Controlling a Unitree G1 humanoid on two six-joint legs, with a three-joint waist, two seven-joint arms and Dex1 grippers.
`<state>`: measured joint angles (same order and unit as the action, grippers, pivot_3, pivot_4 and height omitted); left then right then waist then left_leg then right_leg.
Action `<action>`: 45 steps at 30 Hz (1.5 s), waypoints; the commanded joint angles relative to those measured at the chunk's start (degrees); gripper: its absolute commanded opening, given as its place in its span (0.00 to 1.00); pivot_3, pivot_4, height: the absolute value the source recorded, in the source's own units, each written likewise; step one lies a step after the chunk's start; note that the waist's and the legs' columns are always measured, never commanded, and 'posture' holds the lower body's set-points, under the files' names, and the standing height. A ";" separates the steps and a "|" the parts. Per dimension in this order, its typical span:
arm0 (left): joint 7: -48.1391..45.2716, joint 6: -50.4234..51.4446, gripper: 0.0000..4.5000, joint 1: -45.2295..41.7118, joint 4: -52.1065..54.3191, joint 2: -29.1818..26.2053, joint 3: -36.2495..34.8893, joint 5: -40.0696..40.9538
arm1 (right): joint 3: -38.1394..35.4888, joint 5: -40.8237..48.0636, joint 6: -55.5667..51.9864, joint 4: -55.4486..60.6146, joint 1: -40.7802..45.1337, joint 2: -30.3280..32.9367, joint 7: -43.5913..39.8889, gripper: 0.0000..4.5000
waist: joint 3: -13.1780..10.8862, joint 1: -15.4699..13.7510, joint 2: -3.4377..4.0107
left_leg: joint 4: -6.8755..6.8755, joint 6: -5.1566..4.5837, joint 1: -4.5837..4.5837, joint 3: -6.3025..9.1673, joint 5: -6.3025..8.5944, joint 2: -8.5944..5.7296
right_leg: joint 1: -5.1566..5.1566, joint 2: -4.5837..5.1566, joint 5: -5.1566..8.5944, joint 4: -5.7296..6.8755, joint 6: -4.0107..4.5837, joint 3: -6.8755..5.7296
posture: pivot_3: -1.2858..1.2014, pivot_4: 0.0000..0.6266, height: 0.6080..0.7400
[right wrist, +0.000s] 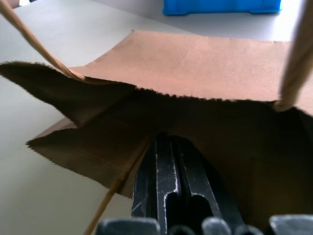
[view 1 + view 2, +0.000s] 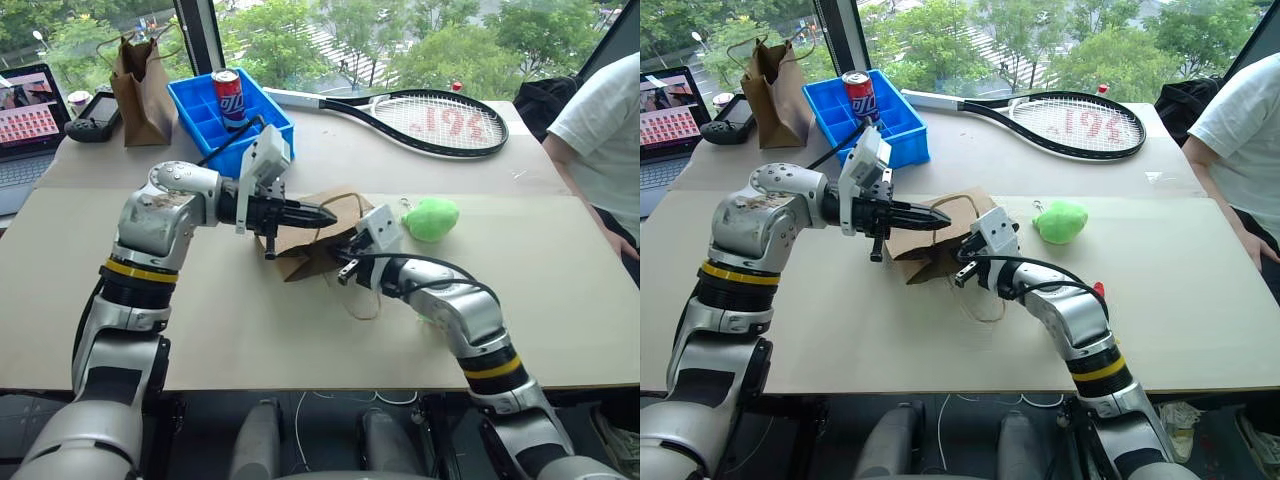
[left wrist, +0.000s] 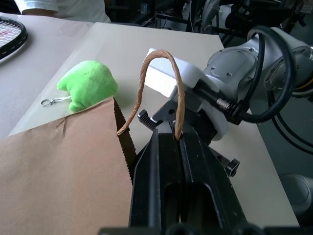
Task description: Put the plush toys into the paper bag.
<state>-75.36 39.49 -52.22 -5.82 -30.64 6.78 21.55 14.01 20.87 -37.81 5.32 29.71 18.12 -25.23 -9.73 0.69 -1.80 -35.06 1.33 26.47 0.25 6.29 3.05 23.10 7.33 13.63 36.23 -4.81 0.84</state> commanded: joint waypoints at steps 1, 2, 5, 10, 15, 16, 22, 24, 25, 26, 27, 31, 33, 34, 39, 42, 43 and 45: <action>3.13 2.28 0.00 -3.37 0.51 -0.94 -4.15 2.71 | 1.51 -4.11 6.30 -5.56 0.73 -1.65 -1.94 0.01 | 0.00 0.15 0.00 | 0.00 0.00 0.00 0.00 0.00 0.00 | 0.02 -0.01 0.00 0.01 0.00 0.00 | 0.52 0.24 1.00; 3.91 2.93 0.00 -4.23 0.07 -1.12 -4.84 3.21 | 1.59 -4.88 7.42 -6.83 0.30 -2.08 -2.05 0.01 | 0.00 0.17 0.00 | 0.02 0.00 0.00 0.00 0.00 0.01 | 0.02 -0.02 0.00 0.02 0.00 0.00 | 0.52 0.24 1.00; 6.43 5.95 0.00 -7.07 -0.92 -1.23 -7.13 5.16 | 1.28 -7.11 10.55 -10.14 -0.63 -3.43 -1.82 0.01 | 0.00 0.17 0.00 | 0.05 0.01 0.00 0.03 -0.01 0.02 | 0.04 -0.05 0.00 0.02 0.00 0.00 | 0.52 0.24 1.00; 10.64 12.88 0.00 -10.13 0.89 -2.51 -7.31 6.49 | -2.93 -6.80 14.64 -16.62 -0.75 -8.46 0.27 0.01 | 0.00 0.31 0.00 | 0.09 0.02 -0.02 0.04 -0.01 0.01 | 0.02 -0.06 0.01 0.02 -0.02 0.01 | 0.52 0.24 1.00; 13.10 16.43 0.00 -12.78 5.13 -2.86 -8.30 9.15 | -1.62 -10.73 15.83 -21.92 0.36 -10.17 -0.37 0.01 | 0.00 0.74 0.00 | 0.12 0.08 -0.09 0.07 -0.05 0.06 | 0.01 -0.12 -0.02 0.05 0.02 0.01 | 0.52 0.24 1.00; 13.73 15.93 0.00 -13.90 4.70 -3.11 -8.67 8.98 | -1.27 -11.39 15.67 -22.07 0.36 -10.00 -0.60 0.01 | 0.00 0.79 0.00 | 0.12 0.10 -0.12 0.07 -0.06 0.06 | 0.00 -0.12 -0.02 0.07 0.02 0.01 | 0.52 0.24 1.00; 14.08 12.62 0.00 -18.33 2.79 -5.95 -8.17 7.68 | -0.51 -14.26 15.38 -22.56 -0.10 -8.78 -1.15 0.01 | 0.00 1.16 0.01 | 0.19 0.12 -0.25 0.12 -0.08 0.06 | -0.05 -0.17 -0.01 0.08 0.02 0.04 | 0.52 0.24 1.00; 13.43 11.10 0.00 -18.71 2.90 -7.25 -7.51 7.03 | -0.38 -14.89 15.08 -22.21 -0.32 -8.41 -1.29 0.01 | 0.00 1.23 0.01 | 0.20 0.13 -0.27 0.12 -0.07 0.06 | -0.06 -0.17 -0.02 0.08 0.03 0.05 | 0.52 0.24 1.00; 13.13 10.25 0.00 -18.91 2.86 -7.87 -7.22 6.65 | -0.40 -15.12 14.92 -21.97 -0.48 -8.32 -1.31 0.01 | 0.00 1.20 0.01 | 0.20 0.13 -0.27 0.13 -0.08 0.06 | -0.07 -0.17 -0.02 0.08 0.02 0.06 | 0.52 0.24 1.00; 13.01 9.69 0.00 -19.04 2.79 -8.26 -7.01 6.48 | -0.47 -15.28 14.81 -21.78 -0.61 -8.29 -1.35 0.01 | 0.00 1.16 0.01 | 0.20 0.13 -0.27 0.12 -0.08 0.06 | -0.06 -0.17 -0.02 0.07 0.03 0.06 | 0.52 0.24 1.00; 12.91 9.20 0.00 -19.34 2.54 -8.55 -7.02 6.39 | -0.56 -15.38 14.61 -21.54 -0.79 -8.32 -1.36 0.01 | 0.00 1.10 0.01 | 0.19 0.13 -0.26 0.12 -0.08 0.05 | -0.07 -0.17 -0.02 0.07 0.03 0.05 | 0.52 0.24 1.00; 12.45 7.50 0.00 -19.03 3.34 -9.21 -6.65 6.36 | -1.04 -15.54 13.75 -20.10 -1.69 -8.06 -1.42 0.01 | 0.00 0.79 0.01 | 0.20 0.14 -0.25 0.12 -0.08 0.05 | -0.07 -0.17 -0.02 0.04 0.03 0.06 | 0.52 0.24 1.00; 13.12 8.79 0.00 -16.90 5.00 -8.43 -6.96 7.76 | -1.54 -14.96 13.81 -18.73 -2.07 -7.92 -1.87 0.01 | 0.00 0.58 0.01 | 0.21 0.14 -0.25 0.12 -0.08 0.05 | -0.07 -0.17 -0.02 0.02 0.04 0.07 | 0.52 0.24 1.00; 13.83 9.74 0.00 -15.46 5.94 -7.70 -7.27 8.64 | -2.02 -14.12 13.92 -17.42 -2.27 -7.93 -2.42 0.01 | 0.00 0.51 0.01 | 0.22 0.14 -0.24 0.12 -0.08 0.05 | -0.06 -0.17 -0.02 0.01 0.04 0.07 | 0.52 0.24 1.00; 17.85 11.71 0.00 -8.83 10.46 -4.58 -6.90 10.04 | -5.45 -8.46 10.33 -6.83 -3.45 -6.93 -5.47 0.01 | -0.01 0.21 0.01 | 0.24 0.13 -0.18 0.11 -0.08 0.05 | -0.02 -0.17 -0.01 0.03 0.04 0.09 | 0.52 0.24 1.00; 18.97 12.01 0.00 -6.31 11.70 -3.14 -6.50 10.72 | -6.97 -5.81 6.42 -0.35 -3.91 -4.83 -7.07 0.13 | -0.03 0.21 0.01 | 0.22 0.13 -0.10 0.11 -0.08 0.06 | 0.05 -0.18 -0.02 0.04 0.05 0.09 | 0.52 0.24 1.00; 18.90 11.68 0.00 -5.25 11.57 -3.10 -5.96 10.44 | -7.55 -4.62 4.72 2.25 -3.94 -3.87 -7.64 0.16 | -0.04 0.19 0.02 | 0.23 0.13 -0.10 0.12 -0.08 0.06 | 0.05 -0.18 -0.02 0.04 0.05 0.09 | 0.52 0.24 1.00; 18.18 10.27 0.00 -3.39 11.48 -3.77 -4.23 9.09 | -9.06 -2.69 1.47 6.61 -3.62 -2.10 -7.99 0.31 | -0.04 0.18 0.04 | 0.23 0.13 -0.11 0.12 -0.08 0.05 | 0.04 -0.18 -0.02 0.03 0.04 0.10 | 0.52 0.24 1.00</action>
<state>-56.92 51.07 -56.65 4.30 -33.77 1.55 31.27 7.47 15.45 -33.69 6.13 25.39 14.94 -32.47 -9.77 0.87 -1.76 -34.83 1.46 26.36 0.36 6.21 3.10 23.14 7.15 13.62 36.24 -4.76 0.93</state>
